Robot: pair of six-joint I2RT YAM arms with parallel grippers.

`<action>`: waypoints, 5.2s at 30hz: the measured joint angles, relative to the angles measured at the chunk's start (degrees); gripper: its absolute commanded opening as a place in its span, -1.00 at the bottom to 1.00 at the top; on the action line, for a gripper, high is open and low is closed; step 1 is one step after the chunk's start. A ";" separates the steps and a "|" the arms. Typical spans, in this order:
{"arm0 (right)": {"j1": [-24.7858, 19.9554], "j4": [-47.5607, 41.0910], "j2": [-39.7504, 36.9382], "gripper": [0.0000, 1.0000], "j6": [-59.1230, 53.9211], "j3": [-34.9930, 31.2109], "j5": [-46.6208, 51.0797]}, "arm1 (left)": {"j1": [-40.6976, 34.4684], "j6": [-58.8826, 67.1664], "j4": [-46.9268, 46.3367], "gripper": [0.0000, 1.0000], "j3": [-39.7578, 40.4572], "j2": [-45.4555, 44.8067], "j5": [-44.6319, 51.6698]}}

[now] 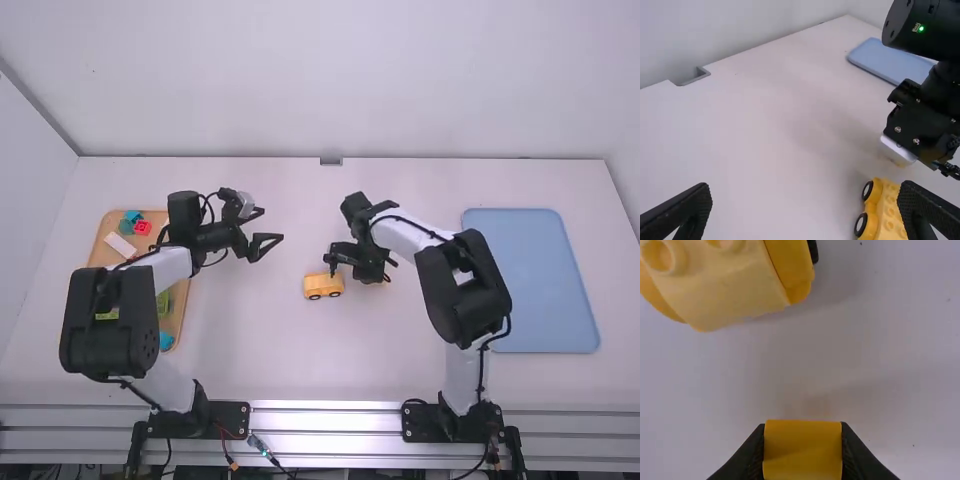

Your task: Assemble lego blocks to make yellow taxi

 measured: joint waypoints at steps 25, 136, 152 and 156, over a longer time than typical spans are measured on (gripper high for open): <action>-21.77 10.19 -7.17 0.98 -22.56 -10.69 -41.94 | -13.03 37.31 -18.58 0.98 0.00 2.25 2.99; -3.89 35.45 -2.47 -0.24 -8.35 -17.11 -47.28 | -19.08 32.98 1.70 -0.14 -1.55 21.00 -3.89; -10.99 39.04 -1.33 0.41 -9.53 -18.38 -59.82 | -19.30 32.83 1.97 0.83 -1.27 21.00 -4.63; -12.22 40.48 -1.66 1.00 -9.09 -19.63 -60.00 | -19.43 31.15 1.84 0.98 -0.92 21.00 -5.16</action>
